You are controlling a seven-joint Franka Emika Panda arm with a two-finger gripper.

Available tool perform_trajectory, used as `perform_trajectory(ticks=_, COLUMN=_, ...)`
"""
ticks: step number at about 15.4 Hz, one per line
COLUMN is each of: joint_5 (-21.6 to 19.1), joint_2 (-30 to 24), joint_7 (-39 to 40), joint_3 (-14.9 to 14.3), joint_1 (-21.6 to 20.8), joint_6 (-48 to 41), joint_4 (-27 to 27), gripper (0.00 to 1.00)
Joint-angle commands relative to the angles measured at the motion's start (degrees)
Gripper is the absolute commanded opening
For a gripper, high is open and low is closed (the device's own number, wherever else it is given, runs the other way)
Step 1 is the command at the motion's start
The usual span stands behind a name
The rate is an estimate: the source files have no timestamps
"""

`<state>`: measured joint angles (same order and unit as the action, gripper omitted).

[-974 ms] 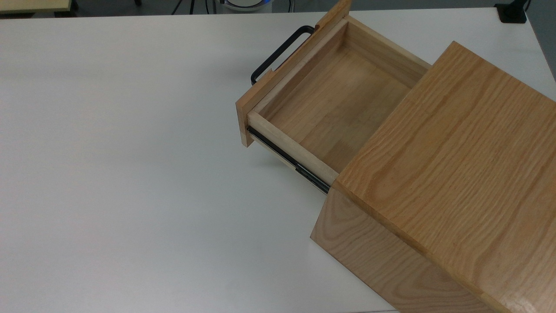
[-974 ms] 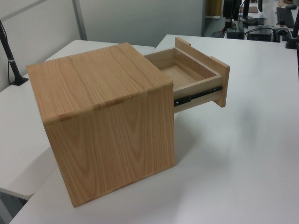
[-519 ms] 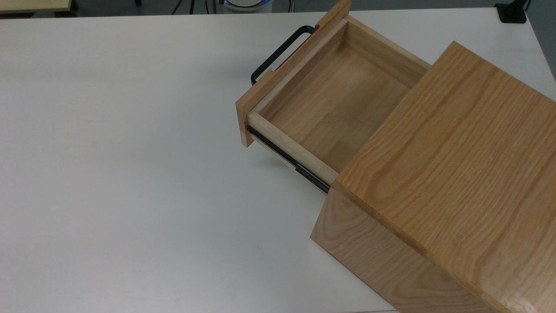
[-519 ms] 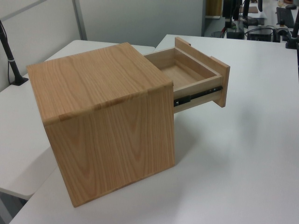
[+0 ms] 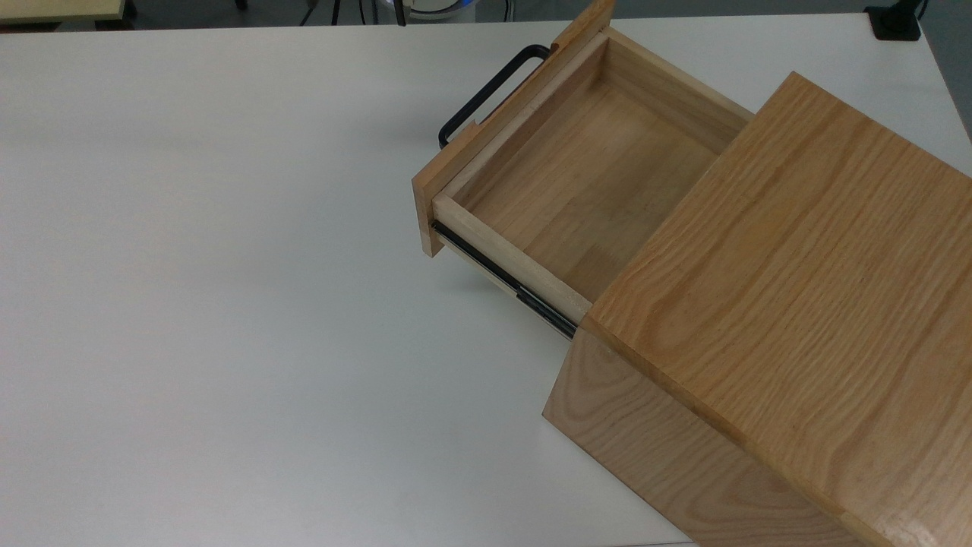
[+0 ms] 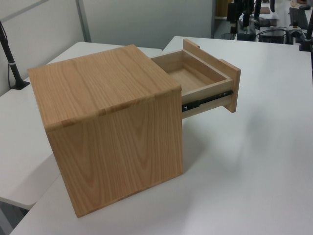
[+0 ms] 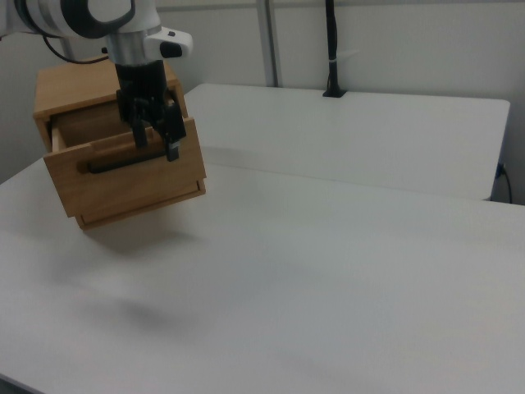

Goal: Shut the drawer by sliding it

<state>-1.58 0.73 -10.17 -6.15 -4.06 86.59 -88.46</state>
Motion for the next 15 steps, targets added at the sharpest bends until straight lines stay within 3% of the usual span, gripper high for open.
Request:
perform_trajectory(ticks=1, joint_5=-0.9, joint_2=-0.8, joint_7=15.3, joint_3=0.1, joint_1=-0.2, joint_6=0.9, joint_4=-2.2, gripper=0.79)
perform_trajectory(ticks=4, joint_5=-0.8, joint_2=-0.7, joint_7=25.0, joint_3=0.2, joint_1=-0.3, joint_6=-0.5, joint_4=-2.3, gripper=0.23)
perform_trajectory(ticks=5, joint_5=-0.7, joint_2=-0.7, joint_7=29.1, joint_3=0.2, joint_1=-0.4, joint_6=-1.0, joint_4=-2.4, gripper=0.13)
perform_trajectory(ticks=8, joint_5=0.5, joint_2=-0.6, joint_7=40.4, joint_3=0.3, joint_1=-2.3, joint_6=-2.0, joint_4=-2.8, gripper=0.0)
perform_trajectory(ticks=11, joint_5=2.6, joint_2=-0.6, joint_7=47.9, joint_3=0.1, joint_1=-4.5, joint_6=-1.9, joint_4=-4.0, gripper=0.0)
perform_trajectory(ticks=15, joint_5=3.9, joint_2=1.6, joint_7=48.6, joint_3=-2.3, joint_1=-9.9, joint_6=-1.1, joint_4=-5.0, gripper=0.0)
